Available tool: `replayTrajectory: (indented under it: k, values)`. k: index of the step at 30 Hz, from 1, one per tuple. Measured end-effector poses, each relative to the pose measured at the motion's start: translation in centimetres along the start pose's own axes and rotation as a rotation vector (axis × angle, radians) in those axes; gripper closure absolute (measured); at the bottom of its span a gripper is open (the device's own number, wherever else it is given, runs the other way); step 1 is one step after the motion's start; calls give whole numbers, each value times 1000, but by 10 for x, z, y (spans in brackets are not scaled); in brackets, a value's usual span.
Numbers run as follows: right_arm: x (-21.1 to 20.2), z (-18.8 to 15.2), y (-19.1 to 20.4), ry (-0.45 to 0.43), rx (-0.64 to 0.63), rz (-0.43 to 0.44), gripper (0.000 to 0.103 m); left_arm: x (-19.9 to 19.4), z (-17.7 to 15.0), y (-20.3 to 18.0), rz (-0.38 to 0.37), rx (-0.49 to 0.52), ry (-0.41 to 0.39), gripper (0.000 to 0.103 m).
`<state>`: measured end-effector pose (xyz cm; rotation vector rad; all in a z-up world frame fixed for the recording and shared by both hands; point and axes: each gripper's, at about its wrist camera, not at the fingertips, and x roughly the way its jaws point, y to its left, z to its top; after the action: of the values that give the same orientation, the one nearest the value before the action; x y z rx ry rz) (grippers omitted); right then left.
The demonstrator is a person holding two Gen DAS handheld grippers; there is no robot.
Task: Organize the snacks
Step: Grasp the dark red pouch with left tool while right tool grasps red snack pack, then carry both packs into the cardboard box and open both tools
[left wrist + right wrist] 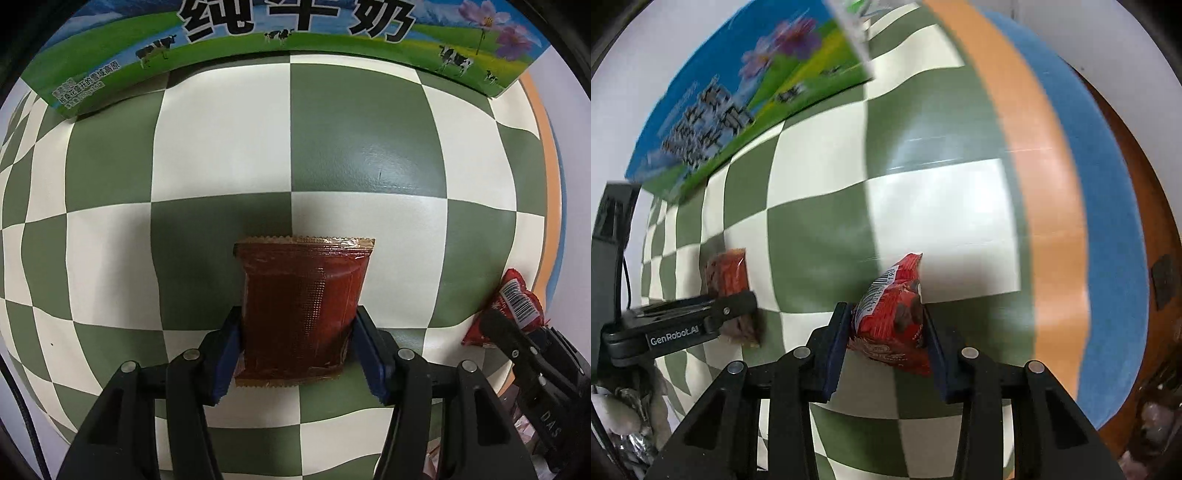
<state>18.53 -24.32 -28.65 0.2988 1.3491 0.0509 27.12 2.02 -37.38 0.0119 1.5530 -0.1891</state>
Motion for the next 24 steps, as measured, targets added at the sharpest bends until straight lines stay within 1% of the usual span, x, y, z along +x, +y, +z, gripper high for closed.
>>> replayTrajectory:
  k: [4, 5, 12, 15, 16, 19, 21, 24]
  values:
    - [4, 1, 7, 16, -26, -13, 61, 1, 0, -3, 6, 3, -1, 48]
    - [5, 1, 7, 18, -26, -12, 61, -1, 8, 1, 6, 3, 0, 48]
    - [13, 5, 12, 27, -42, -28, 61, -5, 16, -8, 19, 5, -1, 48]
    - [10, 4, 8, 22, -46, -27, 61, -10, 18, -11, 26, 9, -21, 49]
    - [9, 4, 10, 18, -52, -29, 61, -23, 19, -17, 29, 11, -32, 50]
    - [2, 3, 9, 3, -52, -14, 62, -42, 14, -20, 12, 14, -66, 50]
    - [-4, 3, 12, -2, -47, 15, 63, -59, 14, -22, -9, 18, -90, 50]
    - [-17, 6, 21, -14, -41, 72, 63, -96, 16, -21, -53, 16, -144, 50]
